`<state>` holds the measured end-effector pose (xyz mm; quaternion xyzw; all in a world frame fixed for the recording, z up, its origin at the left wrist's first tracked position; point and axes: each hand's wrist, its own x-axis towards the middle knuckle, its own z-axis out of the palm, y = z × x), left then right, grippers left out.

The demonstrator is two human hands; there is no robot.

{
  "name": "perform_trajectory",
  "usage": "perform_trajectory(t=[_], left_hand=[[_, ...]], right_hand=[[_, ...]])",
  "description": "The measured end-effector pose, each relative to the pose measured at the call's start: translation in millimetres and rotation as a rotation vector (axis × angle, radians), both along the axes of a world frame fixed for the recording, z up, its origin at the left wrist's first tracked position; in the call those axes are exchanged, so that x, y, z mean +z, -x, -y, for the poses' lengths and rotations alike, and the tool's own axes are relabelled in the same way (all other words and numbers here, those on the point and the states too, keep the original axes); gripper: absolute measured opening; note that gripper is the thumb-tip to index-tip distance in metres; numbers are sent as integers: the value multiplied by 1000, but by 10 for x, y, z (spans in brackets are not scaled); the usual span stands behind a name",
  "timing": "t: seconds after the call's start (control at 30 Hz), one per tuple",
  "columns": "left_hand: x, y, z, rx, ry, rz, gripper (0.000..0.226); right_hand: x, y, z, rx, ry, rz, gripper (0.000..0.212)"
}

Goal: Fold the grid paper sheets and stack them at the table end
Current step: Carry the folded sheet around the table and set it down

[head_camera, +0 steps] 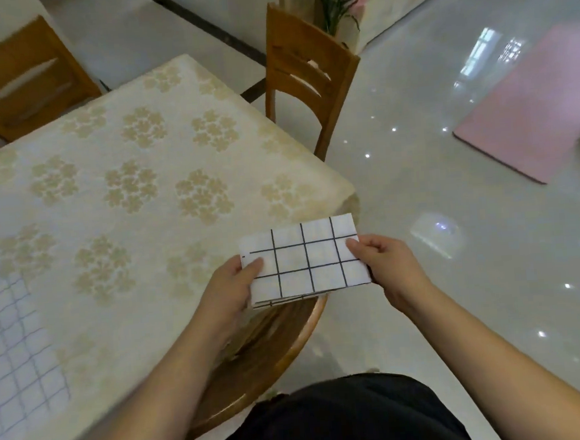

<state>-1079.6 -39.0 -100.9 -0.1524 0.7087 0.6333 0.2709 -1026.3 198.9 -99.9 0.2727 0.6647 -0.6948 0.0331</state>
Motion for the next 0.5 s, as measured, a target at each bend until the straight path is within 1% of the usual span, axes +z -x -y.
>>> perform_trajectory(t=[0.13, 0.27, 0.37, 0.5], left_hand=[[88, -98, -624, -55, -22, -10, 17], [121, -190, -1263, -104, -19, -45, 21], [122, -223, -1642, -110, 1, -59, 19], [111, -213, -2005, -168, -13, -53, 18]], right_hand=[[-53, -249, -588, -93, 83, 51, 12], [-102, -423, -1196, -152, 91, 78, 11], [-58, -520, -1572, -162, 82, 83, 11], [-2, -624, -1952, -159, 107, 83, 14]])
